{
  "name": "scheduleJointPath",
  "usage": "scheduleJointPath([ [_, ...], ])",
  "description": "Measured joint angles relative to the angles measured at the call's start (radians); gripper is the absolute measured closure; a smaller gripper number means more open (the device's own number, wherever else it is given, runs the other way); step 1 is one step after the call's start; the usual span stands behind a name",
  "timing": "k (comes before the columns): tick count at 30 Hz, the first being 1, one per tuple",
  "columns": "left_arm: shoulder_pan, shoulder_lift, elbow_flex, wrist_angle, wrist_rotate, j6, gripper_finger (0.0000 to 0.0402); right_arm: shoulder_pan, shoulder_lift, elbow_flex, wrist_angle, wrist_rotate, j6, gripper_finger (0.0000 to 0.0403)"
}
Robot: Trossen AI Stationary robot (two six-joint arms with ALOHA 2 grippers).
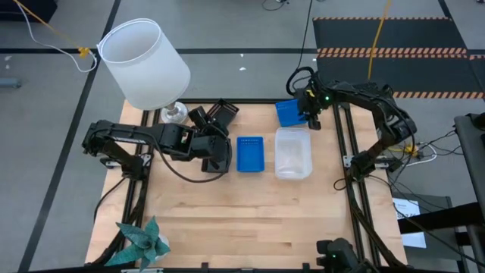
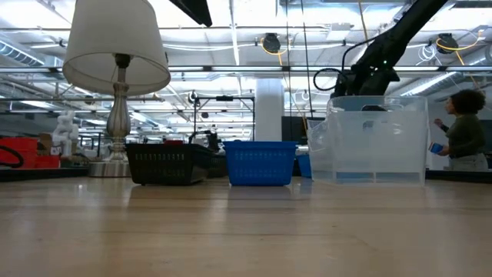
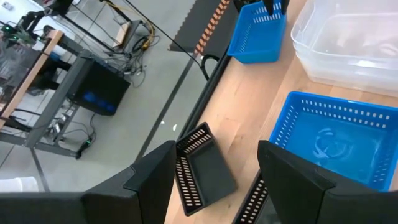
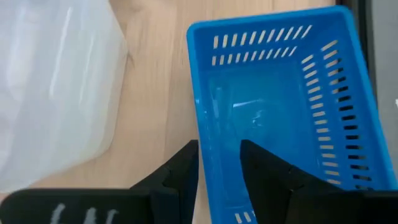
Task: Stack baskets by color
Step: Stack the top blue bin on top of the bottom blue bin
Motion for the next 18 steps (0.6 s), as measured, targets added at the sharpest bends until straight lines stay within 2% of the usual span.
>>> scheduleJointPath([
  [8, 0.000, 0.000, 0.000, 0.000, 0.002, 0.001, 0.0172, 0.036, 0.072, 0.000, 0.016, 0.120, -0.003, 0.0291],
  [11, 0.000, 0.000, 0.000, 0.000, 0.002, 0.002, 0.0172, 0.040, 0.089, 0.000, 0.017, 0.130, -0.003, 0.0300],
  [14, 0.000, 0.000, 0.000, 0.001, 0.002, 0.003, 0.0172, 0.040, 0.090, 0.000, 0.018, 0.130, -0.002, 0.0326],
  [18, 0.000, 0.000, 0.000, 0.001, 0.002, 0.003, 0.0172, 0.040, 0.073, 0.000, 0.025, 0.151, 0.000, 0.0381],
])
